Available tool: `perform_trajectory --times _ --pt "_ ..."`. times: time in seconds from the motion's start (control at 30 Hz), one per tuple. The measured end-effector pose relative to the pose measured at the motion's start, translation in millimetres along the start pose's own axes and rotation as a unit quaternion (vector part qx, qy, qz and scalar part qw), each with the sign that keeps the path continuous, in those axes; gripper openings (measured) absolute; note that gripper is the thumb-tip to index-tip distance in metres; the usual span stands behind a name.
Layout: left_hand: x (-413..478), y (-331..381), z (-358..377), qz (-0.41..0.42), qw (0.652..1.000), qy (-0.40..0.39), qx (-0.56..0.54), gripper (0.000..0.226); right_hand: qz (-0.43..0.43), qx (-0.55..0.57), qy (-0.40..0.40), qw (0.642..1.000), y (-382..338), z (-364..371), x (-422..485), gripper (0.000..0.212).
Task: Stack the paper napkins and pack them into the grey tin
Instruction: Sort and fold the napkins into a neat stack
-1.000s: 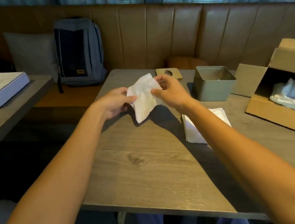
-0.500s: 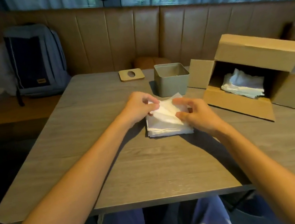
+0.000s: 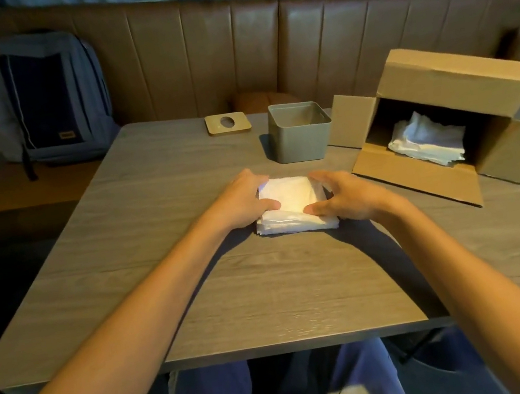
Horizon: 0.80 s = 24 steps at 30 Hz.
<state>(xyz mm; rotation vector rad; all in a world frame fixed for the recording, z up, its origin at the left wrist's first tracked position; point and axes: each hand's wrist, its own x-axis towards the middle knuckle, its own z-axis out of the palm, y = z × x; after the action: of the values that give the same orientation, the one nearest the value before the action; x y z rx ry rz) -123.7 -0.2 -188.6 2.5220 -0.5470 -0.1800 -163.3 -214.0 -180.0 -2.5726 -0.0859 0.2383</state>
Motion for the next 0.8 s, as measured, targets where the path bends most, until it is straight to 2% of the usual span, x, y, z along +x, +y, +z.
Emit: perform_trajectory --times 0.13,0.23,0.33,0.4,0.5,0.57,0.67,0.8 --pt "-2.1 2.4 -2.1 -0.010 0.999 0.023 0.044 0.070 0.025 0.020 0.007 0.999 5.7 -6.5 5.6 0.088" --pt "-10.2 15.3 1.1 0.045 0.995 0.067 0.062 0.066 0.013 0.042 0.083 0.996 6.3 -0.2 2.5 0.079" --pt "-16.9 19.4 21.5 0.115 0.981 0.017 0.155 0.060 -0.030 -0.004 0.158 0.987 2.5 16.9 -0.5 0.063" --pt "-19.0 13.4 32.2 0.096 0.977 -0.037 0.185 0.061 -0.024 -0.060 0.181 0.981 -1.4 27.8 -0.2 0.056" --pt "-18.0 9.2 33.5 0.042 0.981 -0.064 0.176 0.063 0.024 -0.117 0.205 0.972 -4.6 36.9 2.3 0.050" --pt "-19.3 11.8 33.2 0.021 0.983 -0.062 0.172 0.066 0.080 -0.106 0.195 0.972 -10.6 32.6 4.2 0.045" --pt "-20.1 13.1 35.0 0.014 0.984 -0.047 0.171 0.068 0.148 -0.051 0.132 0.979 -23.5 16.1 8.8 0.042" --pt "-21.7 11.4 36.5 0.016 0.985 -0.032 0.168 0.071 0.159 0.000 0.099 0.982 -35.9 3.3 15.1 0.037"
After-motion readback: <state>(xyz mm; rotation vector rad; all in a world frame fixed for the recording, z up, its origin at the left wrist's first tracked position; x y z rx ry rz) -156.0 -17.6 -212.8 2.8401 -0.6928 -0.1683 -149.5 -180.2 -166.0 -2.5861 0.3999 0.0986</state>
